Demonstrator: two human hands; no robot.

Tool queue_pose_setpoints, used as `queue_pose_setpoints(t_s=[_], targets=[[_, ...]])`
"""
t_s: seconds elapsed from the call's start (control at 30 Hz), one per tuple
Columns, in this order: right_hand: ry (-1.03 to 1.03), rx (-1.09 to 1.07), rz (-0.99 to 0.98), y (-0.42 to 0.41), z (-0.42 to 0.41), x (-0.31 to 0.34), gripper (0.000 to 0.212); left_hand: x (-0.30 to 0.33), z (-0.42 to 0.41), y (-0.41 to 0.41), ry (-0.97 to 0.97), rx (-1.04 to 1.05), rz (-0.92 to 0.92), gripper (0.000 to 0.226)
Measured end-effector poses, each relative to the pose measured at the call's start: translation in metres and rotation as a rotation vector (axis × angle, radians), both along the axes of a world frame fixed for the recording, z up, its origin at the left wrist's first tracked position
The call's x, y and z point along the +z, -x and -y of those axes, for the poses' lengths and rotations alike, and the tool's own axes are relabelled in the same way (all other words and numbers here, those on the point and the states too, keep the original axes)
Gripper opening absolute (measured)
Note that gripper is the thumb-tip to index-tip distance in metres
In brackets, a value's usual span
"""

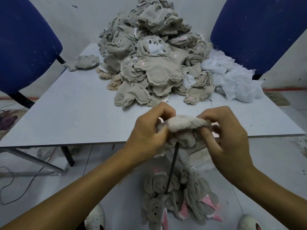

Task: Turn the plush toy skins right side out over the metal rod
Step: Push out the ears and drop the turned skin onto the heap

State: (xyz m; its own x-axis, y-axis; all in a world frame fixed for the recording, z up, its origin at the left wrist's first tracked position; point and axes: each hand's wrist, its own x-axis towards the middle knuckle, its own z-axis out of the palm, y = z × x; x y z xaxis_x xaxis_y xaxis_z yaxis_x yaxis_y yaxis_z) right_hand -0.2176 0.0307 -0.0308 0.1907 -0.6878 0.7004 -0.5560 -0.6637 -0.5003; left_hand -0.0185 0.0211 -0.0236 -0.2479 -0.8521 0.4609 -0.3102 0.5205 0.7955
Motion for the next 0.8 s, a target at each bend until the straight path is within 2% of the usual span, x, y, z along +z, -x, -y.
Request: queue_pose_setpoints(t_s=[0.03,0.1,0.17,0.2,0.33,0.43,0.5,0.53,0.6,0.67,0.73,0.8], targets=[[0.008,0.010,0.040,-0.002,0.000,0.003,0.017,-0.002,0.003,-0.004,-0.026,-0.015,0.047,0.025],[-0.013,0.078,0.062,-0.009,-0.002,0.003,0.026,-0.006,0.007,-0.011,-0.084,-0.127,0.288,0.023],[-0.033,0.144,0.008,-0.014,-0.005,-0.003,0.035,-0.010,0.009,-0.012,-0.089,-0.221,0.509,0.029],[-0.056,0.164,-0.017,-0.016,-0.005,-0.006,0.038,-0.011,0.010,-0.010,-0.093,-0.233,0.548,0.032],[-0.278,0.177,0.071,-0.010,-0.003,-0.015,0.044,-0.010,0.010,-0.010,-0.151,-0.210,0.450,0.030],[-0.240,0.093,0.186,-0.008,-0.003,-0.016,0.024,-0.004,0.007,-0.004,-0.018,-0.138,0.220,0.022],[-0.205,0.059,0.248,-0.003,0.000,-0.013,0.017,0.002,0.007,-0.001,-0.016,-0.090,0.073,0.029],[-0.227,0.067,0.241,0.000,0.001,-0.012,0.016,0.004,0.007,0.000,-0.019,-0.091,0.099,0.028],[-0.343,0.115,0.118,0.001,0.003,-0.012,0.019,0.004,0.009,-0.003,0.001,-0.142,0.396,0.013],[-0.380,0.162,-0.030,-0.002,0.002,-0.017,0.024,0.000,0.011,-0.005,-0.051,-0.180,0.668,0.012],[-0.289,0.162,-0.094,-0.005,0.001,-0.018,0.027,0.000,0.013,-0.009,-0.099,-0.202,0.695,0.020],[-0.210,0.134,-0.060,-0.005,0.001,-0.013,0.021,0.005,0.010,-0.011,-0.193,-0.272,0.490,0.028]])
